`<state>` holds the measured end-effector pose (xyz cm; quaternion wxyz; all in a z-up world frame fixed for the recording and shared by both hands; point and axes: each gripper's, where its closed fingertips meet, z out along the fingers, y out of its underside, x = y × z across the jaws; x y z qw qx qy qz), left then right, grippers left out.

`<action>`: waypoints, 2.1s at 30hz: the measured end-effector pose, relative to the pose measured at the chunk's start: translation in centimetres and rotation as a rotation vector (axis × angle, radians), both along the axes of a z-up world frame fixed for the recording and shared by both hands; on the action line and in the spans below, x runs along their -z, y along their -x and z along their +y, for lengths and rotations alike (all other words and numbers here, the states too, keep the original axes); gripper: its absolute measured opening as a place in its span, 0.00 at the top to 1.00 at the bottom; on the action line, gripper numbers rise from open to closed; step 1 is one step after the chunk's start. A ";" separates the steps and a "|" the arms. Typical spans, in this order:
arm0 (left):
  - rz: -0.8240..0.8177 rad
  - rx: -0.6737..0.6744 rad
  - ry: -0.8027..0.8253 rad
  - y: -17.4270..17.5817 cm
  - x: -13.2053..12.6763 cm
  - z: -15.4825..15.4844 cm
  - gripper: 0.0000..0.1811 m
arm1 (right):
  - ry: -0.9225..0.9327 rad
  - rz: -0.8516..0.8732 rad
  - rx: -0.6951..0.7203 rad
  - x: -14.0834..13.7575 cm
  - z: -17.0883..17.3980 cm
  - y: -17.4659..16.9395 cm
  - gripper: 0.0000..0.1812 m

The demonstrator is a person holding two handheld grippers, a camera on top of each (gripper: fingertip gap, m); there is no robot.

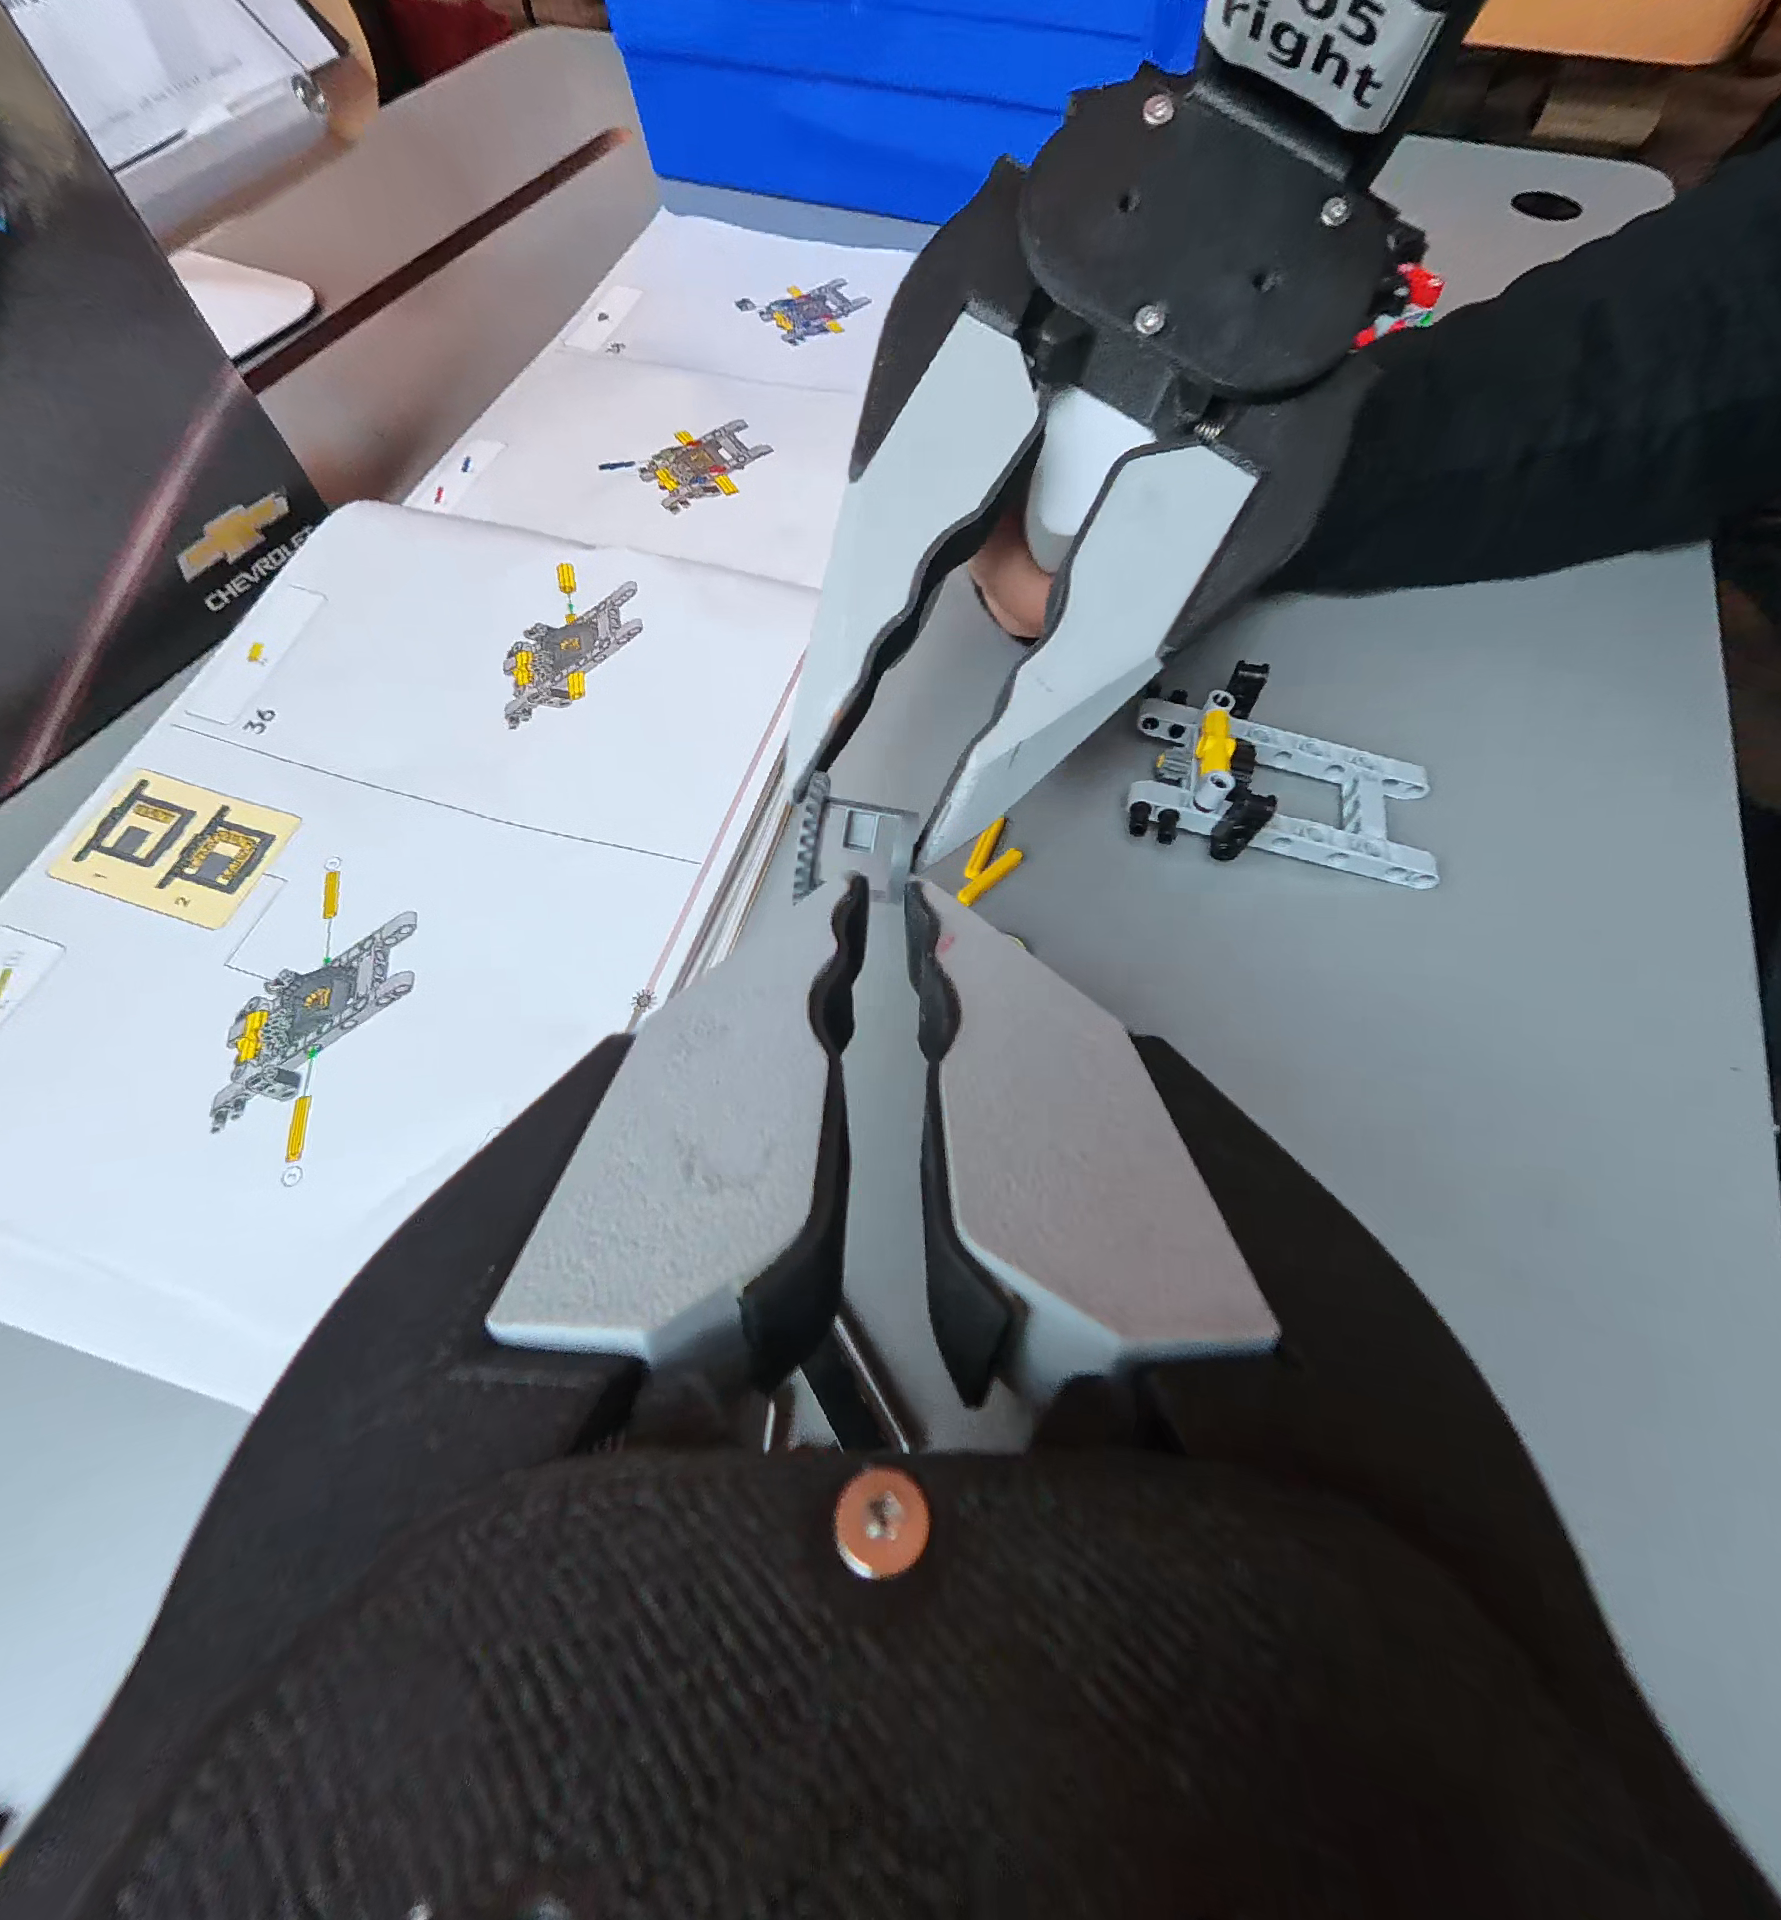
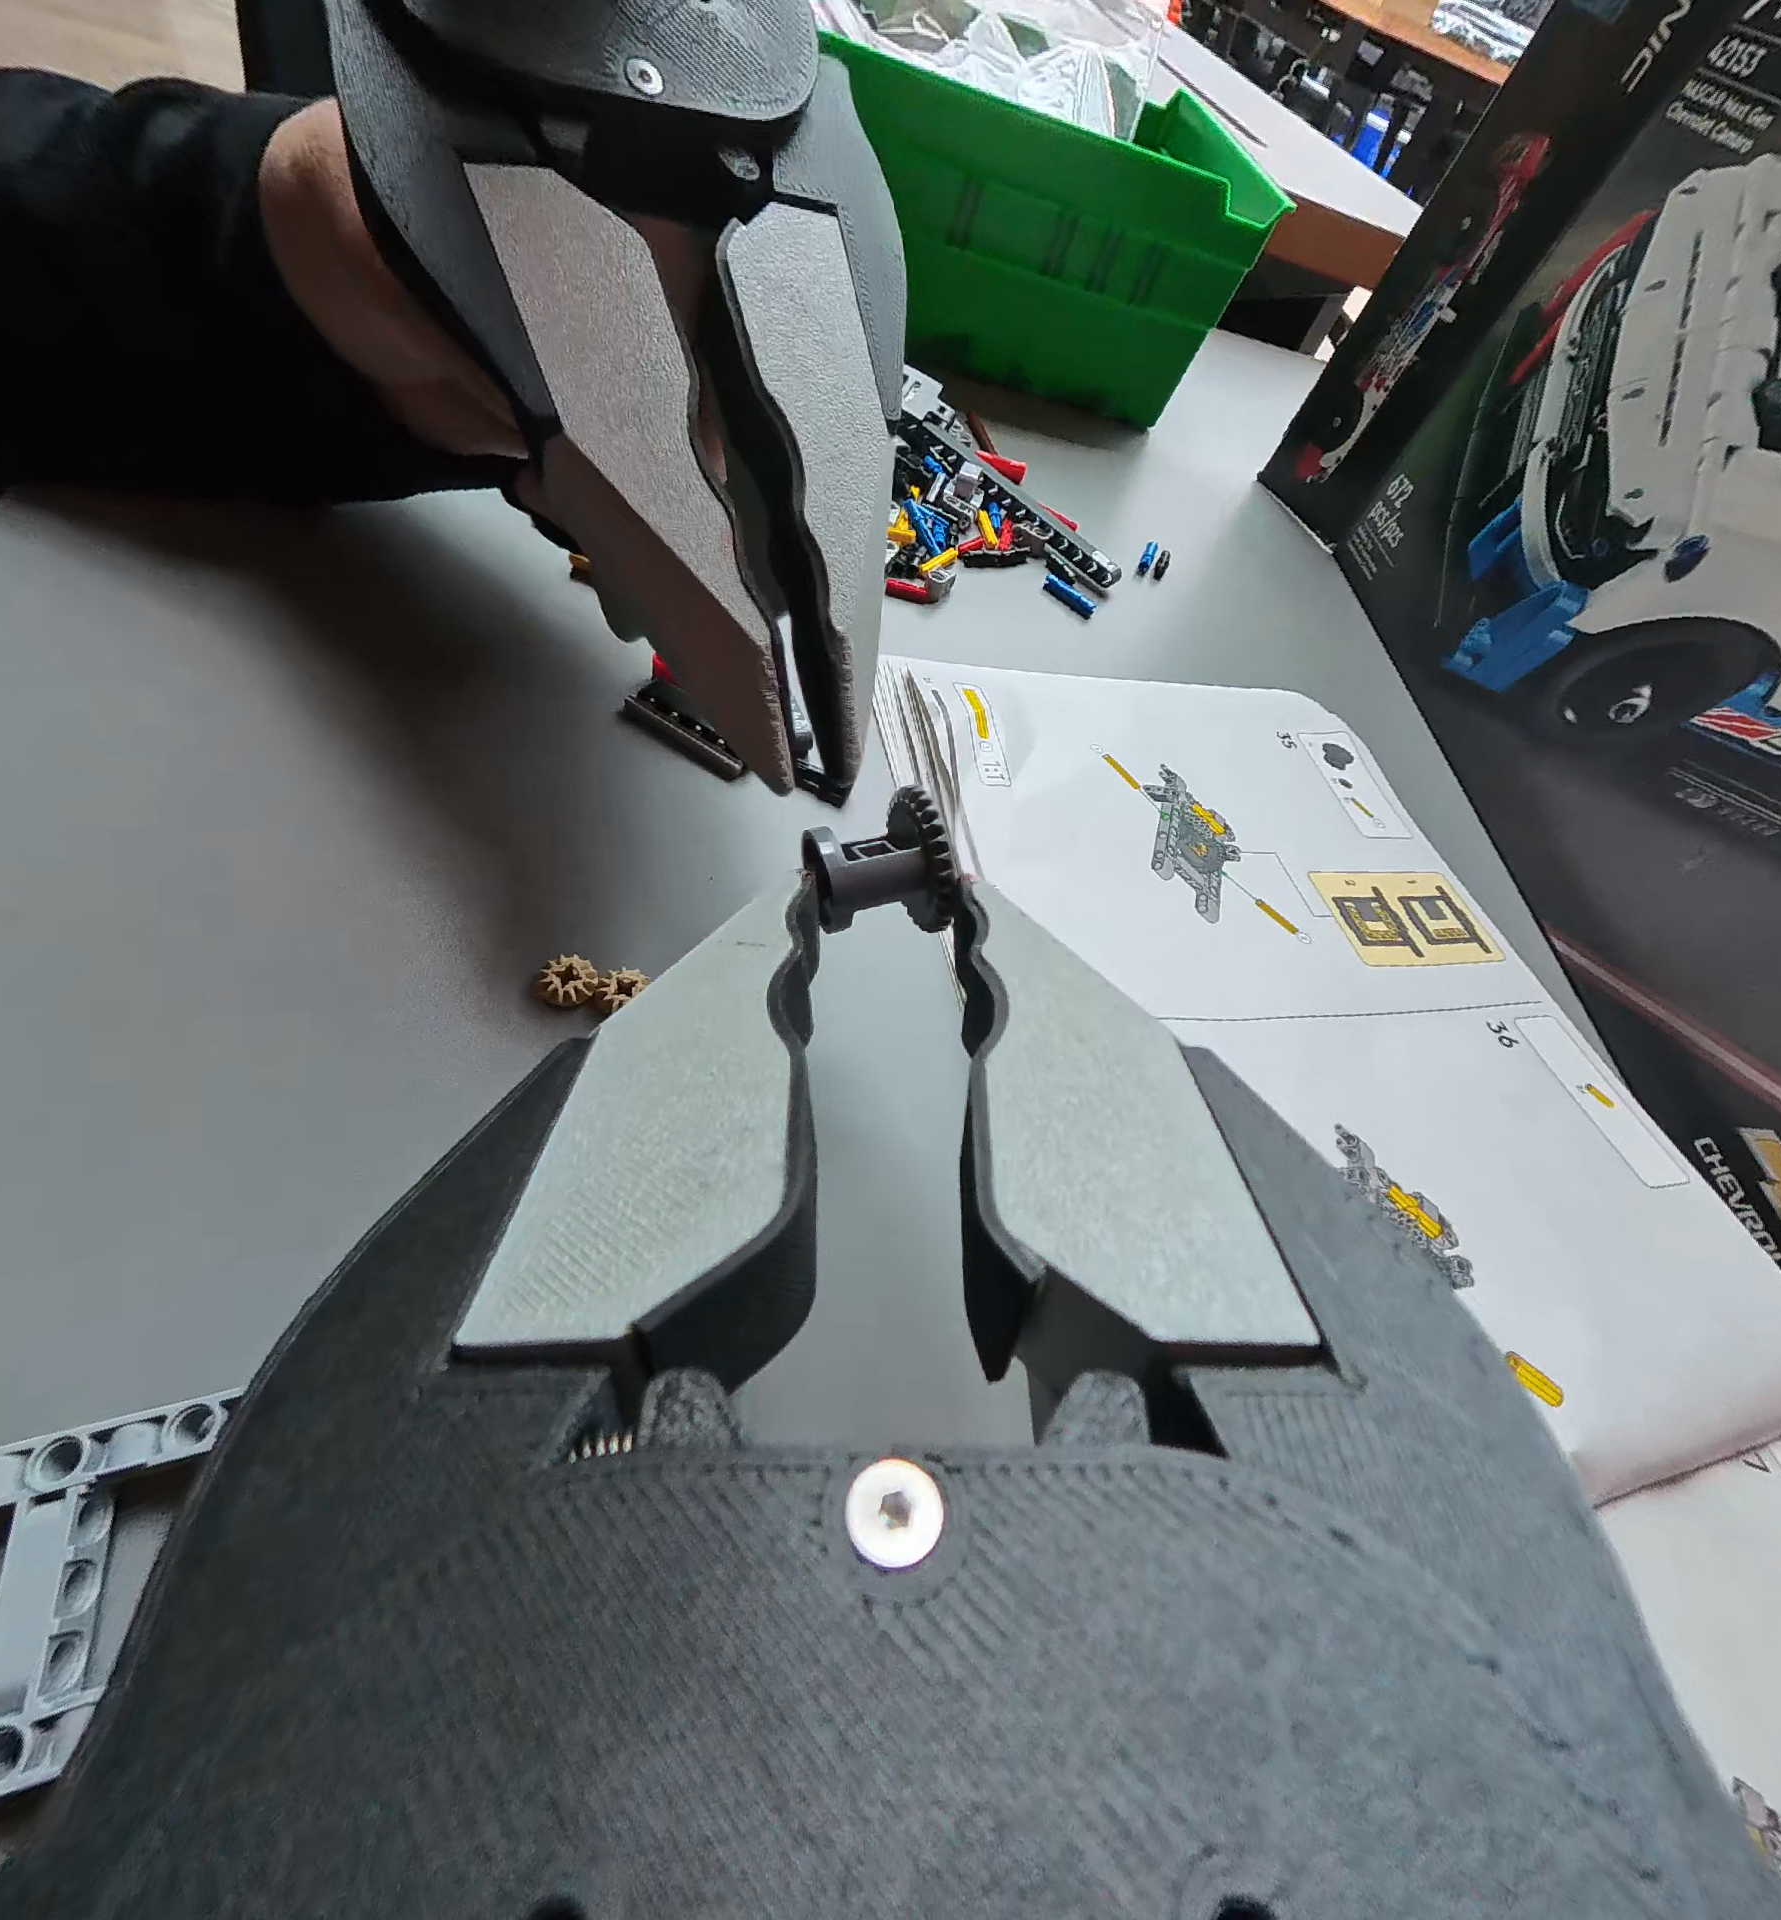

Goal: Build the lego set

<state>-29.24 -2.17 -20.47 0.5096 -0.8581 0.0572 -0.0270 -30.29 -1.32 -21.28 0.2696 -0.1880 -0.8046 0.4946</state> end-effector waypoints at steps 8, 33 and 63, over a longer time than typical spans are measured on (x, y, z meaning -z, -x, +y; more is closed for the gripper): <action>0.084 -0.002 0.049 -0.1 1.1 0.3 0.96 | -0.001 0.003 0.003 0.0 -0.3 -0.1 0.88; 0.001 0.046 -0.109 -0.6 -1.6 0.2 1.00 | 0.093 0.078 -0.035 -3.0 -1.2 -1.0 0.84; 0.162 0.003 0.200 -2.3 5.4 -4.4 0.89 | -0.442 -0.216 -0.435 4.5 -5.6 -3.1 0.88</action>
